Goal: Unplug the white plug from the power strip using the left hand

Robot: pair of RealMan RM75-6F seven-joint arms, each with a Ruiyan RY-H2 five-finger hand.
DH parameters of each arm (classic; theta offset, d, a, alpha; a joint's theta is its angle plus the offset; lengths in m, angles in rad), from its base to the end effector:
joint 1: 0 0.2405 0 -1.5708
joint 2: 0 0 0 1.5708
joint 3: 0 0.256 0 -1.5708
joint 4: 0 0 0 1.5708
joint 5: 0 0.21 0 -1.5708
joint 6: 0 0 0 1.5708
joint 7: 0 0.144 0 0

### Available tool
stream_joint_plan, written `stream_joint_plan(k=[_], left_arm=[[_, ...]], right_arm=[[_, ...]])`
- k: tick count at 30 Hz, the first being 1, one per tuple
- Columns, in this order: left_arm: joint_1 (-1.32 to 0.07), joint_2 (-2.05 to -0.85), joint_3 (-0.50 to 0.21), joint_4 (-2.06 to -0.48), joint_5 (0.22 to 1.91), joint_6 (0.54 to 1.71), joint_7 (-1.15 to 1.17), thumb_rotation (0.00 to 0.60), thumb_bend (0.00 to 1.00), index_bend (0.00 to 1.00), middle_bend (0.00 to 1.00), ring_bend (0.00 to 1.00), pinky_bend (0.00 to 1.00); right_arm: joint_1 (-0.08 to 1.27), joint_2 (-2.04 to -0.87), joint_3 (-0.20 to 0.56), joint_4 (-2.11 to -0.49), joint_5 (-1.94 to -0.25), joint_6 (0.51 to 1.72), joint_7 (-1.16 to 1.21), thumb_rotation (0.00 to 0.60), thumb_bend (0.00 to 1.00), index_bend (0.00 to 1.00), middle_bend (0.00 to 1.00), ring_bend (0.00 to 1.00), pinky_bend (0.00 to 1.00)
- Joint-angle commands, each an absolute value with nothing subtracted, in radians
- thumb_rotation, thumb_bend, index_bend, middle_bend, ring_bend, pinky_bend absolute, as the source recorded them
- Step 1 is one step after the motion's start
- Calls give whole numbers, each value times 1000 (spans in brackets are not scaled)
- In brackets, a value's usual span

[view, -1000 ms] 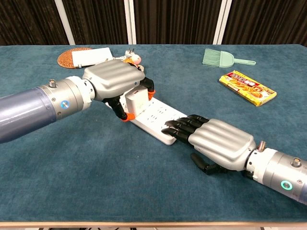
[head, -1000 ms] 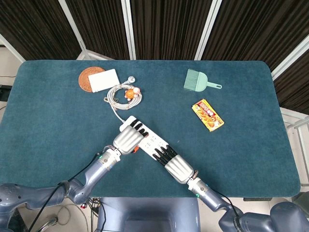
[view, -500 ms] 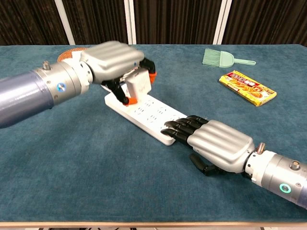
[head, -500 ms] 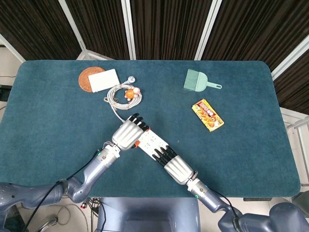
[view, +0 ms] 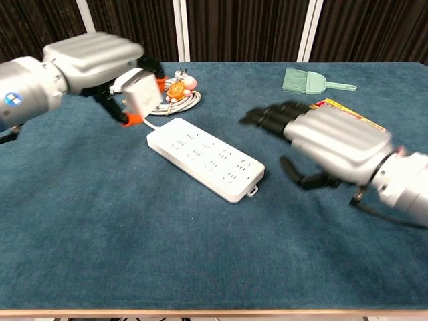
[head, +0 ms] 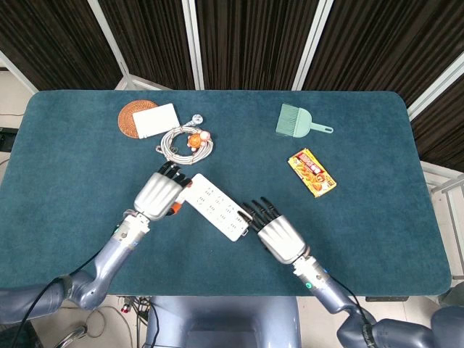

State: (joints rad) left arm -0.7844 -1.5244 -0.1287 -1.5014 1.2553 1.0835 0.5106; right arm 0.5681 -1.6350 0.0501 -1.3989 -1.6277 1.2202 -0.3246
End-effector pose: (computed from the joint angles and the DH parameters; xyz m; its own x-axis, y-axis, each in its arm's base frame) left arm -0.1213 0.3402 -0.0009 0.6133 0.0093 0.7898 0.6801 -0.5148 -0.5221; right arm -0.1533 -0.2731 -0.0276 0.5050 0.0075 0.8631 -0.6856 -0.6040 0.4064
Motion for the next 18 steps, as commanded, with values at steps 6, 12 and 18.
stream_joint_plan(k=[6,12,18], left_arm=[[-696,-1510,-61,-1441,1201,1090,477,600,197,454,446,188,126],[-657,-1507,-61,-1413,1131,1089,494,600,89,275,255,99,45],[-610,-1476,-74,-1423,1133,1147,455,600,85,199,191,63,24]], right_arm=[[493,-1463,81,-1521,-1591,1313,-341,600,731,14,69,33,55],[435,-1393,81,-1552,-1568,1376,-351,600,595,0,45,6,31],[367,-1325,84,-1582,-1538,1446,-316,600,560,0,4,0,0]])
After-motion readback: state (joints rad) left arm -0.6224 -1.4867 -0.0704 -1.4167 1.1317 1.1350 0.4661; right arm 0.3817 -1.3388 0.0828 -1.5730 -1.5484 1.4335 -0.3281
